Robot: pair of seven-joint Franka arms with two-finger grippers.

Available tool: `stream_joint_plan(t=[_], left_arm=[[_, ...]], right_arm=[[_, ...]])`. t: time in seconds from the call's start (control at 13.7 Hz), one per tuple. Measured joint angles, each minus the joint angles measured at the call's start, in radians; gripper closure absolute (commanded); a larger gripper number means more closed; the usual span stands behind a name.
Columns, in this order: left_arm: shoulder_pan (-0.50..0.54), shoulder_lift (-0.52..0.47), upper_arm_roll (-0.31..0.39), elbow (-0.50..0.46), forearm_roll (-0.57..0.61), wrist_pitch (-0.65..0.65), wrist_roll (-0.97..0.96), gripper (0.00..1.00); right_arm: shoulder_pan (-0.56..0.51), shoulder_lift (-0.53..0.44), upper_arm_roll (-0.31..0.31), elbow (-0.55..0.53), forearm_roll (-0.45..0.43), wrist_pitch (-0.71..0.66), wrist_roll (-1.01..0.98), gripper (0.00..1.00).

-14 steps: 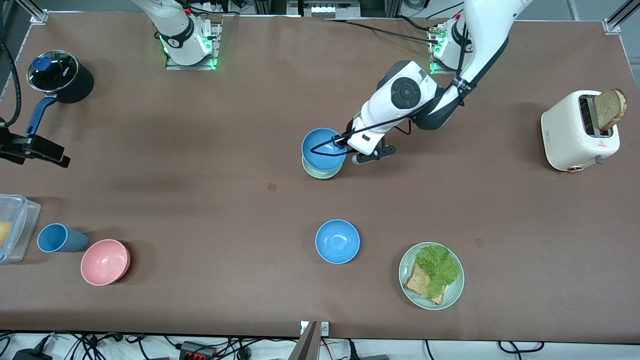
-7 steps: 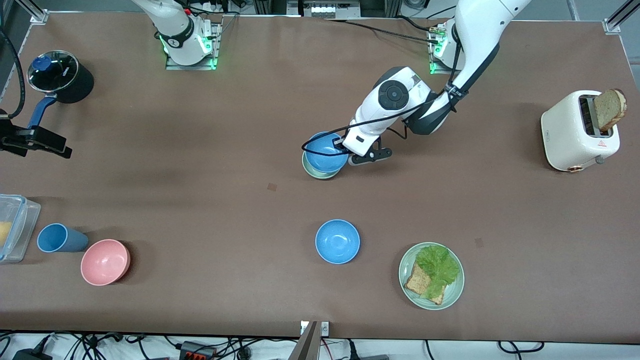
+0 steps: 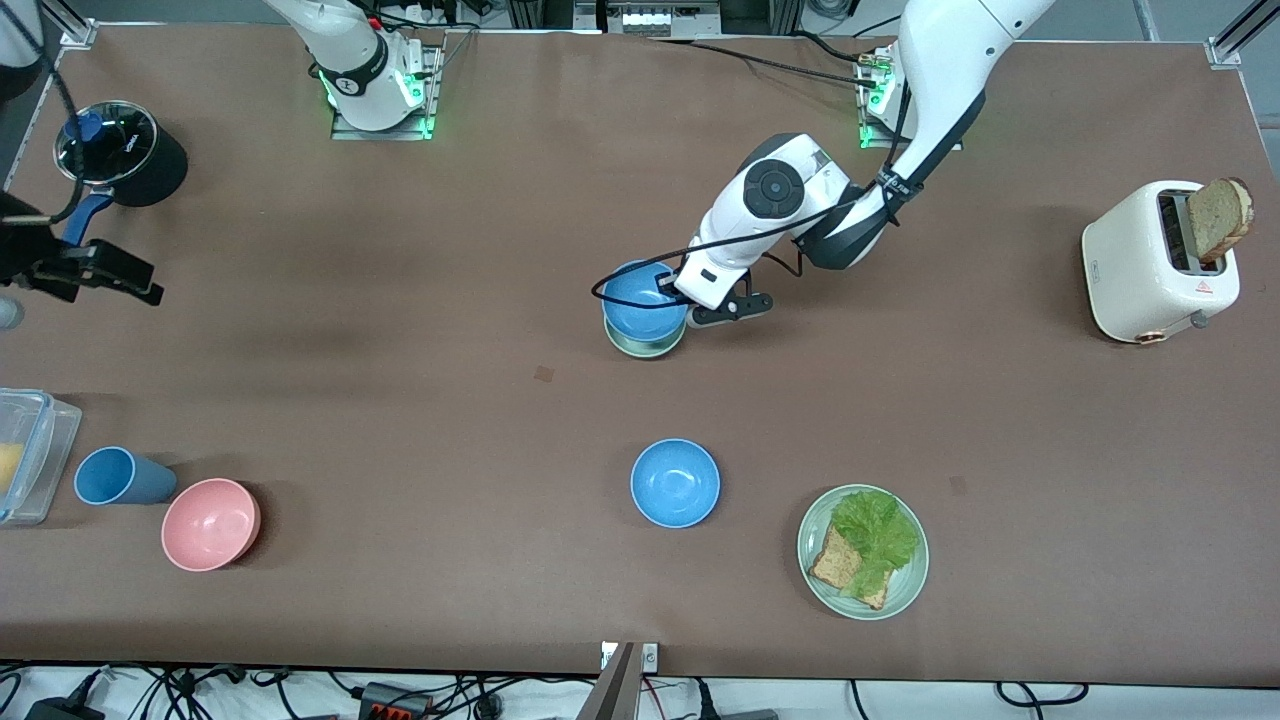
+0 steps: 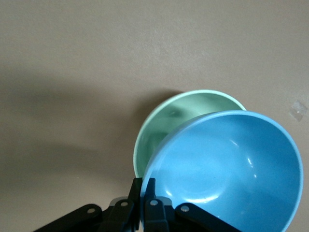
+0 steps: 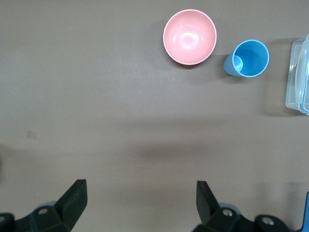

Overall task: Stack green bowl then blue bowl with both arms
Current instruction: 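Lower the blue bowl into the green bowl and open the left gripper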

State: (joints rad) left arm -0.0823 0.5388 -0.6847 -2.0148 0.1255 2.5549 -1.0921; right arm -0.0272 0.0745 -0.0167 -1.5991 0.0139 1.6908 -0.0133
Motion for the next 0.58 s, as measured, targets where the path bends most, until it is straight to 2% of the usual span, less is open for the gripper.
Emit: stream_joint_plan(t=[0.07, 0.29, 0.36, 0.58], left_arm=[[-0.005, 0.006, 0.001, 0.003, 0.0, 0.0, -0.002, 0.71], [-0.007, 0.024, 0.009, 0.015, 0.0, -0.001, -0.002, 0.51], [-0.006, 0.025, 0.012, 0.023, 0.0, -0.009, -0.002, 0.46], [0.022, 0.02, 0.013, 0.09, 0.001, -0.119, -0.001, 0.39]], right_arm=[[0.0, -0.034, 0.003, -0.043, 0.0, 0.006, 0.0, 0.0], [0.0, -0.077, 0.008, -0.075, -0.001, -0.005, 0.0, 0.0], [-0.002, -0.079, 0.008, -0.076, -0.001, -0.013, 0.0, 0.0], [-0.007, -0.08, 0.007, -0.077, -0.001, -0.014, -0.011, 0.0]])
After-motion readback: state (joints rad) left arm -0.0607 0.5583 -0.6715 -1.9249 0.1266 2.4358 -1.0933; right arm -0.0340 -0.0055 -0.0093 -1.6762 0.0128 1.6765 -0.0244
